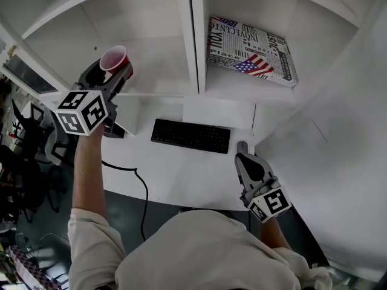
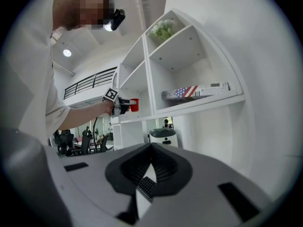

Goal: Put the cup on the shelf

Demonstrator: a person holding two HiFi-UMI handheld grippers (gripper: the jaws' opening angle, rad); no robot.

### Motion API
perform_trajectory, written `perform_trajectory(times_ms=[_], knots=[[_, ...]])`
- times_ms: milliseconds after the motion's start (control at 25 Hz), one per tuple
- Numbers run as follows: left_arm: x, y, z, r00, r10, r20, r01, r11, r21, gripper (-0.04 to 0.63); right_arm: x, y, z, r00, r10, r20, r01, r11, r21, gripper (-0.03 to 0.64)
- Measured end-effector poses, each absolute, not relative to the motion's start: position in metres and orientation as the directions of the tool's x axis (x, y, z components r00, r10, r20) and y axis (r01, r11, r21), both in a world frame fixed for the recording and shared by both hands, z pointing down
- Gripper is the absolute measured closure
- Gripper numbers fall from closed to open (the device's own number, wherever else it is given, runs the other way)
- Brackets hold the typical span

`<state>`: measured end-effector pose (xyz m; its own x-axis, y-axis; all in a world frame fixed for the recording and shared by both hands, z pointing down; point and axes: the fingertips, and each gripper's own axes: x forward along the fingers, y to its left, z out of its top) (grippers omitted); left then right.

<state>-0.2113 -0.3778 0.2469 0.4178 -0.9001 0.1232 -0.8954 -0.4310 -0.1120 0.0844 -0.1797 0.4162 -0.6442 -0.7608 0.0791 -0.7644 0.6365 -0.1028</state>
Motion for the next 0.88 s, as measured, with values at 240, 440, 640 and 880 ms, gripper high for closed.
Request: perform_trajectory(times_ms=[240, 440, 640, 880], knots=[[-0.209, -0.392, 0.262, 0.416, -0.896, 0.153, -0.896, -0.433, -0.098, 0.293, 0.093, -0.184, 0.42, -0.63, -0.772, 0.085, -0.776, 0.621, -0.111, 0.612], [-0.211, -0.401, 0.273, 0.393, -0.905, 0.162, -0.908, -0.41, -0.088, 0.293, 0.099, -0.189, 0.424, -0.626, -0.774, 0.092, -0.779, 0.617, -0.113, 0.612], [-0.213, -0.408, 0.281, 0.388, -0.906, 0.172, -0.911, -0.405, -0.079, 0.292, 0.101, -0.195, 0.425, -0.624, -0.775, 0.097, -0.781, 0.614, -0.114, 0.612], [-0.211, -0.414, 0.288, 0.38, -0.907, 0.183, -0.912, -0.4, -0.089, 0.292, 0.101, -0.201, 0.426, -0.627, -0.772, 0.099, -0.778, 0.617, -0.118, 0.612]])
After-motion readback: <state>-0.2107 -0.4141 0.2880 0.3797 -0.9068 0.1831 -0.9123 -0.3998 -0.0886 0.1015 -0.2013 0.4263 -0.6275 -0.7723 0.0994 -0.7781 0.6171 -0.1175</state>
